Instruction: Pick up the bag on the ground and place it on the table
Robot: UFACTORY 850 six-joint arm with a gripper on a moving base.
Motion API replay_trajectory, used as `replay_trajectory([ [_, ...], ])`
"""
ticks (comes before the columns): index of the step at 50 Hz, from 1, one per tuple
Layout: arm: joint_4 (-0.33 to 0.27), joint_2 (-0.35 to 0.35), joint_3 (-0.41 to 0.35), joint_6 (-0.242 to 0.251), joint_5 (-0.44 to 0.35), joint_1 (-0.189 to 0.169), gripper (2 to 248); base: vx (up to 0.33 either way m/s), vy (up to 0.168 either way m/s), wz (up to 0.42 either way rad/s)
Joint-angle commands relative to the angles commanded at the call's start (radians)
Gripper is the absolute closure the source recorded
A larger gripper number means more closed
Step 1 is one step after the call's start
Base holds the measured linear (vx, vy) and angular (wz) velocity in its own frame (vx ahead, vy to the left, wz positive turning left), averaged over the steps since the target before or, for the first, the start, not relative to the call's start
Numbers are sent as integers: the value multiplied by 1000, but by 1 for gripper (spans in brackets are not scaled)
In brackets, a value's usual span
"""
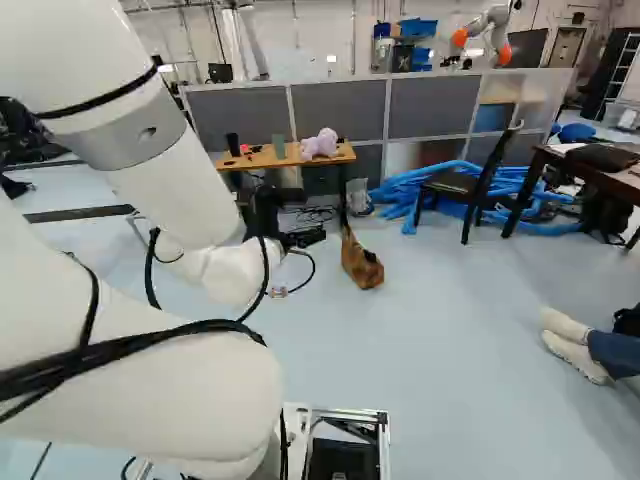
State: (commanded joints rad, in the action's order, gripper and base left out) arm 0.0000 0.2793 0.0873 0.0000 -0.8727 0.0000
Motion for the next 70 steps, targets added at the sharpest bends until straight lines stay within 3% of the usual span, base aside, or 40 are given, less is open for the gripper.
replay_trajectory([
  [47,0,0,0,0,0,0,3,2,-10,-3],
  [70,0,0,0,0,0,0,3,174,-38,-26],
])
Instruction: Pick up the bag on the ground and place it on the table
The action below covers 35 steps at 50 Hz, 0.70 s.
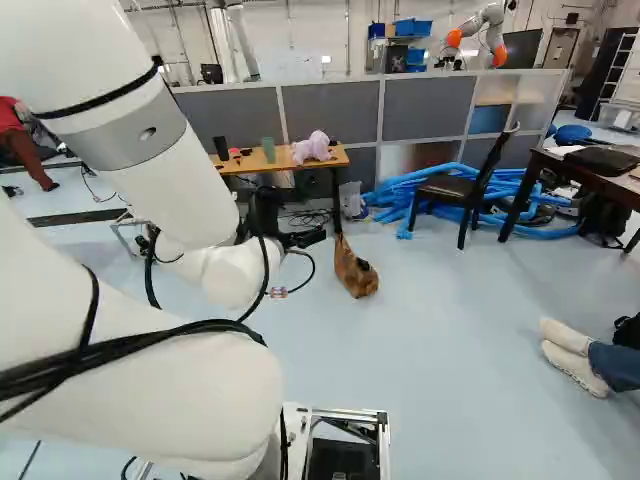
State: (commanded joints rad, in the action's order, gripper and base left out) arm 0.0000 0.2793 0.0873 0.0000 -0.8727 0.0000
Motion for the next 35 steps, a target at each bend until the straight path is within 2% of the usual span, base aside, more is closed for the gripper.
replay_trajectory([
  [35,0,0,0,0,0,0,3,144,-1,-8],
])
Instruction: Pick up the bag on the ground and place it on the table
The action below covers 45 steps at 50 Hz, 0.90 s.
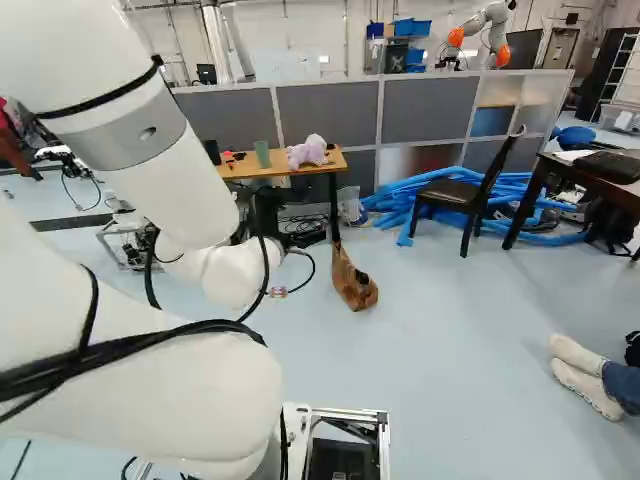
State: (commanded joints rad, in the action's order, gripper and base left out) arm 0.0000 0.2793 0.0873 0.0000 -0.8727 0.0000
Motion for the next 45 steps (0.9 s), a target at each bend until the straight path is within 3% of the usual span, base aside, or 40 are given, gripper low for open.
replay_trajectory([
  [45,0,0,0,0,0,0,3,141,-34,-2],
])
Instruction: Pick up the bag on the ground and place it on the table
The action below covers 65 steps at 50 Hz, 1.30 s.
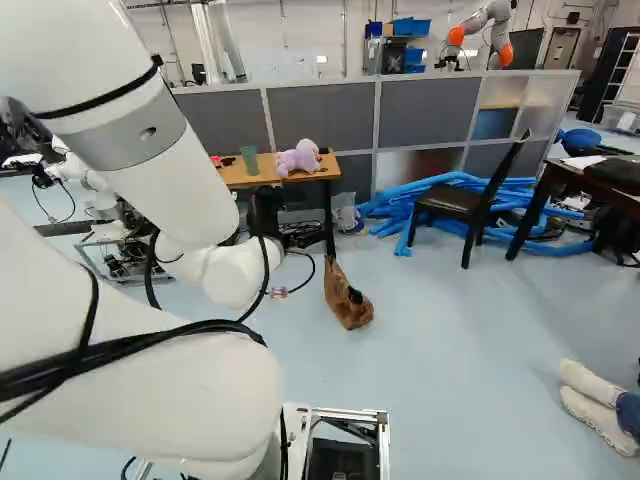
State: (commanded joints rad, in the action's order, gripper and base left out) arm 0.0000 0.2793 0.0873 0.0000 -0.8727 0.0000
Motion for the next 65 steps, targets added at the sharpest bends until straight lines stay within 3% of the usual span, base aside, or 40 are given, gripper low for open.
replay_trajectory([
  [65,0,0,0,0,0,0,3,177,-54,-7],
])
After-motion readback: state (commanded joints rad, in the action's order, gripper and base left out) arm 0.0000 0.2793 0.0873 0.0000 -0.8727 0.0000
